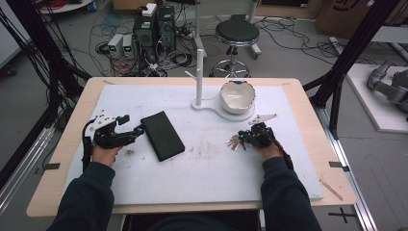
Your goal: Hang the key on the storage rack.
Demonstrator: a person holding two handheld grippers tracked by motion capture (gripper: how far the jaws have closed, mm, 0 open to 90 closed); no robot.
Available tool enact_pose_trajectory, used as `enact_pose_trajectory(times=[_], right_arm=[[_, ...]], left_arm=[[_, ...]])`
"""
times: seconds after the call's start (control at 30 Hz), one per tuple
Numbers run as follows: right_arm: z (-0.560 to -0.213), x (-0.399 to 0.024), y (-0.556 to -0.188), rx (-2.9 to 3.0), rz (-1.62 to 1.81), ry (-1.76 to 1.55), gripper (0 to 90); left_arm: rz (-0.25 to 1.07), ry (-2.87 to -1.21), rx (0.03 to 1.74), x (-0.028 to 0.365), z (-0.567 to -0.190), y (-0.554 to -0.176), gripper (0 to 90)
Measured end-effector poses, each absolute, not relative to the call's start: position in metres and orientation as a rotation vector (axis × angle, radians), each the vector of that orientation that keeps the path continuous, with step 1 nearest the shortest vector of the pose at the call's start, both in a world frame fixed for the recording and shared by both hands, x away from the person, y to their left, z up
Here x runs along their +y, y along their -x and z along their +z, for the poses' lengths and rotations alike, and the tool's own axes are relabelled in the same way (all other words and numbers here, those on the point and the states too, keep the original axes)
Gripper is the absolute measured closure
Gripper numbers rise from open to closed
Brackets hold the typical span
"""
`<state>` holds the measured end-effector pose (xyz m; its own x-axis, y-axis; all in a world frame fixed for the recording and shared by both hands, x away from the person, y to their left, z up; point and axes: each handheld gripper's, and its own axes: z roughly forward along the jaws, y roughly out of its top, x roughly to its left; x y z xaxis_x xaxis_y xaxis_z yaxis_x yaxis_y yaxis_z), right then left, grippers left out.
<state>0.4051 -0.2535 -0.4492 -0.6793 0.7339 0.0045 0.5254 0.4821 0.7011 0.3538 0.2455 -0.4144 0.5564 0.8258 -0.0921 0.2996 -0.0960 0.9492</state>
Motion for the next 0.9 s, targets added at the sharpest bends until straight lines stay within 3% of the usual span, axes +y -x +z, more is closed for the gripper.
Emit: enact_pose_trajectory(times=[0.9], right_arm=[[-0.399,-0.249,-0.385,2.206,1.157,-0.921,90.0]], left_arm=[[0.582,-1.654,0.97,0.248,-0.415,-0.353,25.8]])
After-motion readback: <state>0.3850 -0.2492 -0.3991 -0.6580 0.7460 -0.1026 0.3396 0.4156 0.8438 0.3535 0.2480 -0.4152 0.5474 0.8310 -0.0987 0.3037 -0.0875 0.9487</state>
